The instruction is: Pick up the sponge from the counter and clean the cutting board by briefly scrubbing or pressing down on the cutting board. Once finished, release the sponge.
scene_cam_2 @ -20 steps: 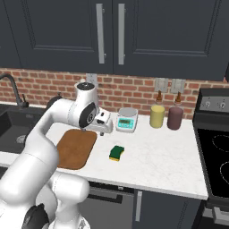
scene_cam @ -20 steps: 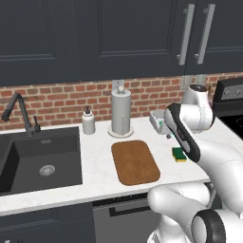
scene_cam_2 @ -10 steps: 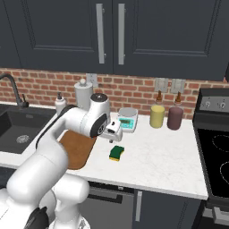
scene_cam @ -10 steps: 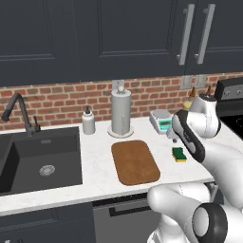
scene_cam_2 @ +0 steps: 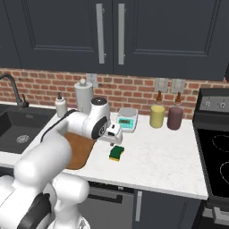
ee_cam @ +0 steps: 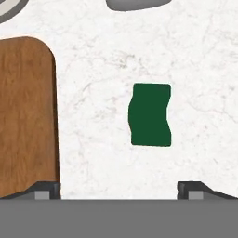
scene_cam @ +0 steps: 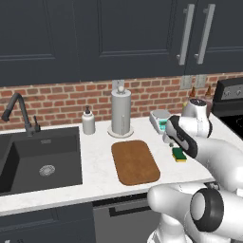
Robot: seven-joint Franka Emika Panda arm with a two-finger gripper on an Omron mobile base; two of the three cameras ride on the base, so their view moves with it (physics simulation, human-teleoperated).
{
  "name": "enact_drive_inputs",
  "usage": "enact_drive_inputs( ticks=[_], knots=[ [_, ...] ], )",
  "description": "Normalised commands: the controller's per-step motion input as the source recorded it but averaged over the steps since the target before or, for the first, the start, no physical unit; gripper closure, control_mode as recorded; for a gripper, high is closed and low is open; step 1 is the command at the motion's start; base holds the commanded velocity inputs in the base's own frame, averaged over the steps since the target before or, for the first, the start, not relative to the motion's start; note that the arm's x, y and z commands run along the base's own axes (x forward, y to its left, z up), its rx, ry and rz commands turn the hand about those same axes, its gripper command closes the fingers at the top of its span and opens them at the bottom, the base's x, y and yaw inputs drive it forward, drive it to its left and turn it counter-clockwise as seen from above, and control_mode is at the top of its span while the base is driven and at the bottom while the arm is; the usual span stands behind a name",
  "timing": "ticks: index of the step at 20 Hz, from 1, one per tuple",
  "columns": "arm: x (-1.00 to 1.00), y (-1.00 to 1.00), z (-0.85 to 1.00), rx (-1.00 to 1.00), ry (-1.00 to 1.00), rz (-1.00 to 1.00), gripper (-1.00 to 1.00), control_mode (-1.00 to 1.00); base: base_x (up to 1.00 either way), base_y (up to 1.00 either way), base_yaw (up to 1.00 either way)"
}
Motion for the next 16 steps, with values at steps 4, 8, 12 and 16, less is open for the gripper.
enact_drive_inputs(
  ticks=[4,8,12,16],
  knots=[
    [0.35,-0.02,-0.10,-0.02,0.00,0.00,-1.00,-1.00,0.00,0.00,0.00],
    [0.26,-0.11,-0.21,0.00,0.03,-0.02,-1.00,-1.00,0.00,0.00,0.00],
    [0.18,-0.17,-0.24,0.00,0.06,-0.04,-1.00,-1.00,0.00,0.00,0.00],
    [0.13,-0.20,-0.14,0.00,0.04,-0.03,-1.00,-1.00,0.00,0.00,0.00]
  ],
)
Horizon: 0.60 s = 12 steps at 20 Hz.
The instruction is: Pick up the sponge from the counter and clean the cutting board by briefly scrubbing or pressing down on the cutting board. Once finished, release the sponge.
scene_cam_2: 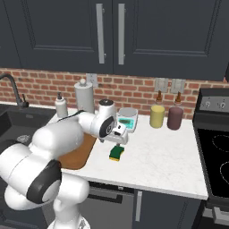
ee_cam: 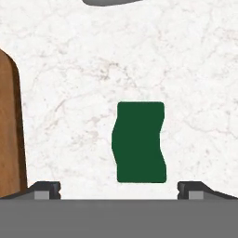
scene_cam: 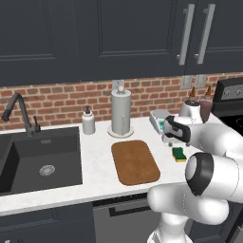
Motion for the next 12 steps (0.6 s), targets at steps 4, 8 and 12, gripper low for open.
enact_drive_inputs(
  ticks=[4,8,12],
  knots=[
    [0.08,-0.17,-0.13,0.00,0.03,-0.01,-1.00,-1.00,0.00,0.00,0.00],
    [0.00,-0.11,-0.24,0.00,0.04,0.00,-1.00,-1.00,0.00,0.00,0.00],
    [0.00,-0.03,-0.29,0.00,0.04,0.00,-1.00,-1.00,0.00,0.00,0.00]
  ],
)
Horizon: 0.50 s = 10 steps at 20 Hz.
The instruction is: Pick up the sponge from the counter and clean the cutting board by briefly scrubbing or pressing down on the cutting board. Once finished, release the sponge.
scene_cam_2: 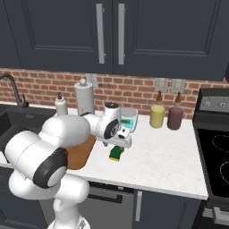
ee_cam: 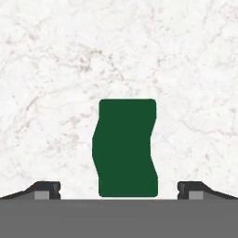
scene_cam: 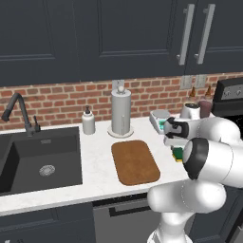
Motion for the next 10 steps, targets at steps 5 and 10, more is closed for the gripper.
enact_drive_inputs(
  ticks=[5,10],
  knots=[
    [0.01,0.00,-0.23,0.00,0.06,0.00,-1.00,-1.00,0.00,0.00,0.00],
    [0.08,0.00,-0.18,0.00,0.04,0.00,-1.00,-1.00,0.00,0.00,0.00]
  ],
)
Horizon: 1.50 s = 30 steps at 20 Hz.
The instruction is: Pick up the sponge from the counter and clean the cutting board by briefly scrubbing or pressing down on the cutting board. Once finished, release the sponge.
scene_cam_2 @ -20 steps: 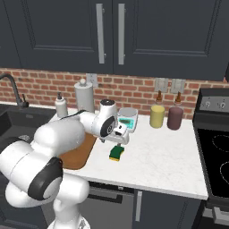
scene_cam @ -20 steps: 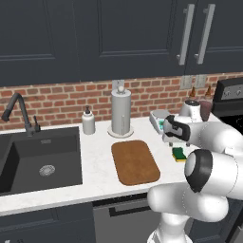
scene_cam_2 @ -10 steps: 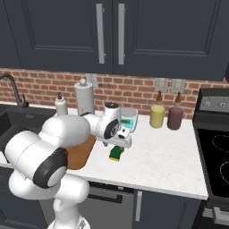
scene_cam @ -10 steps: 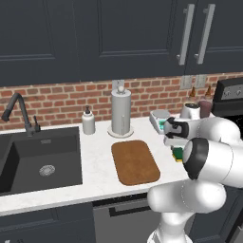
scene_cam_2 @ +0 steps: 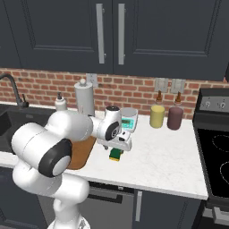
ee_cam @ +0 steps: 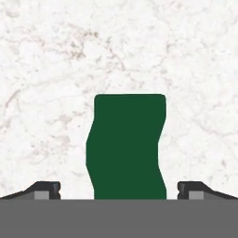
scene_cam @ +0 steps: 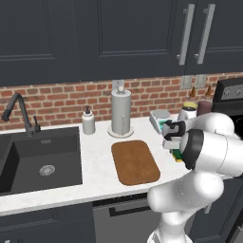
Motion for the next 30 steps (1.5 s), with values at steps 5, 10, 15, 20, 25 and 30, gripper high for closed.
enact_drive_inputs(
  ticks=[5,10,15,20,25,30],
  knots=[
    [0.11,0.00,-0.16,0.00,0.03,0.00,-1.00,-1.00,0.00,0.00,0.00],
    [0.16,0.00,-0.14,0.00,0.03,0.00,-1.00,-1.00,0.00,0.00,0.00],
    [0.19,0.00,-0.17,0.00,0.03,0.00,-1.00,-1.00,0.00,0.00,0.00],
    [0.21,-0.05,-0.24,0.00,0.03,0.00,-1.00,-1.00,0.00,0.00,0.00],
    [0.21,-0.17,-0.24,0.00,0.02,0.00,-1.00,-1.00,0.00,0.00,0.00],
    [0.05,-0.11,-0.35,-0.01,0.03,0.00,-1.00,-1.00,0.00,0.00,0.00]
  ],
)
